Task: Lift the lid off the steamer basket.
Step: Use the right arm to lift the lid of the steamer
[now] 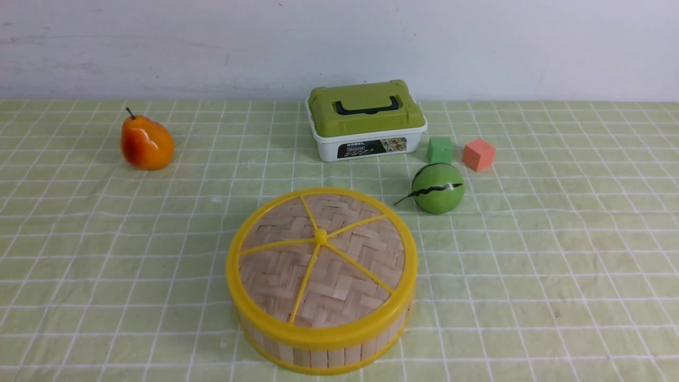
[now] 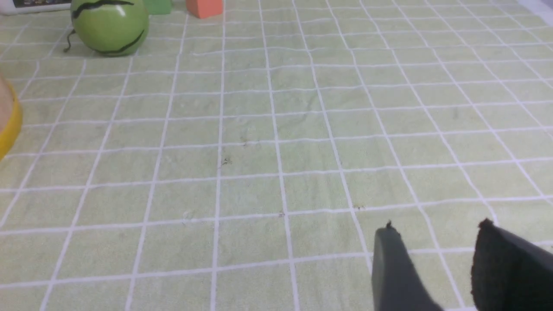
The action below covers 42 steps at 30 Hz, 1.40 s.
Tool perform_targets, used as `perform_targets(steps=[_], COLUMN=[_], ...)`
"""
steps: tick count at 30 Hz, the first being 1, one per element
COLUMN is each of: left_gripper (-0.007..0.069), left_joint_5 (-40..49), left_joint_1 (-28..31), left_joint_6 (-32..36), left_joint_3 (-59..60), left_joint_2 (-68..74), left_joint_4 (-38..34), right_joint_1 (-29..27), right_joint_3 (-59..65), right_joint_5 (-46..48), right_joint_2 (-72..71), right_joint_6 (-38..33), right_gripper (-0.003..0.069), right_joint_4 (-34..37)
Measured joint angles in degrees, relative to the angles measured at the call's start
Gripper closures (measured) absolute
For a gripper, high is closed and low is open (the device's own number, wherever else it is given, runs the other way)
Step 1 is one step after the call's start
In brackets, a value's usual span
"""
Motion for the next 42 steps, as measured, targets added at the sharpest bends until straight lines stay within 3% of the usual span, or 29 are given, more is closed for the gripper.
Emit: perform_targets(steps=[10, 15, 20, 22, 23, 24, 25, 27, 37, 42], left_gripper=[0.0386, 0.0386, 0.0386, 0.0386, 0.0386, 0.0386, 0.0386, 0.0386, 0.0386, 0.0386], left_joint_5=[0.00, 0.00, 0.00, 0.00, 0.00, 0.00, 0.00, 0.00, 0.00, 0.00], left_joint_1=[0.00, 0.00, 0.00, 0.00, 0.00, 0.00, 0.00, 0.00, 0.00, 0.00], left_joint_6=[0.00, 0.00, 0.00, 0.00, 0.00, 0.00, 0.00, 0.00, 0.00, 0.00], left_joint_3=[0.00, 0.00, 0.00, 0.00, 0.00, 0.00, 0.00, 0.00, 0.00, 0.00], left_joint_2=[0.00, 0.00, 0.00, 0.00, 0.00, 0.00, 0.00, 0.00, 0.00, 0.00], left_joint_4=[0.00, 0.00, 0.00, 0.00, 0.00, 0.00, 0.00, 0.00, 0.00, 0.00], right_joint_1=[0.00, 0.00, 0.00, 0.00, 0.00, 0.00, 0.00, 0.00, 0.00, 0.00], right_joint_3=[0.00, 0.00, 0.00, 0.06, 0.19, 0.27, 0.44, 0.49, 0.49, -1.57], right_joint_5=[0.00, 0.00, -0.06, 0.10, 0.29, 0.30, 0.43, 0.51, -0.04, 0.52], right_joint_2=[0.00, 0.00, 0.00, 0.00, 0.00, 0.00, 0.00, 0.00, 0.00, 0.67], right_joint_6=[0.00, 2.44, 8.53, 14.20, 18.19, 18.83, 22.92, 24.89, 18.44, 9.45], right_gripper=[0.0418, 0.0418, 0.0418, 0.0418, 0.0418, 0.0418, 0.0418, 0.0418, 0.0418, 0.0457], right_joint_4=[-0.58, 4.16, 16.61, 25.04, 32.59, 32.59, 39.83, 43.60, 36.49, 33.40])
